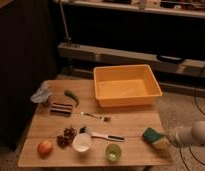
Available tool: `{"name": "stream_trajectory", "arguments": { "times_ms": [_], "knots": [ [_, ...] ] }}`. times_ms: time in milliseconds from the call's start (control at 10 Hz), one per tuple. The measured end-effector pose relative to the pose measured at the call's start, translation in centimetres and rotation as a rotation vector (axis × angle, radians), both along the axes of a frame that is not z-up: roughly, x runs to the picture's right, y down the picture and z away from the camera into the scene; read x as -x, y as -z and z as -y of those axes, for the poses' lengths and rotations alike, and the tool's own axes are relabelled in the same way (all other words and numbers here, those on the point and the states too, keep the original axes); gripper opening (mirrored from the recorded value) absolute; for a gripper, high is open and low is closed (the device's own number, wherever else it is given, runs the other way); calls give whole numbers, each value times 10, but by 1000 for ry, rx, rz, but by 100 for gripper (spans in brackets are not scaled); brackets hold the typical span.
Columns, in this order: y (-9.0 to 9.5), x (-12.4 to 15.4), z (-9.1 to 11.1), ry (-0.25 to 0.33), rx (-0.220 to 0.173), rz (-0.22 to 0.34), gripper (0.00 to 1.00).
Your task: Wipe table surface with sponge
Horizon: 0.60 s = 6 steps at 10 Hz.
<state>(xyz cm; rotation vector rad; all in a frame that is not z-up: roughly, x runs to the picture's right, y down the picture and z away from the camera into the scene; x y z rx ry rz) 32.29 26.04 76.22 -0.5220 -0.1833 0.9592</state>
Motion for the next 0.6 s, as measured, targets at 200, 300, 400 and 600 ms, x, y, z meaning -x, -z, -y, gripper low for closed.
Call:
{"name": "stream_trajectory", "arguments": {
  "times_ms": [200,300,400,600],
  "knots": [
    [-7,-3,9,5,0,-12,0],
    [-11,-4,14,8,0,-16,0],
    [-14,-4,19,11,-1,-18,0],
    [-22,-1,29,14,-2,-20,0]
  ]
}}
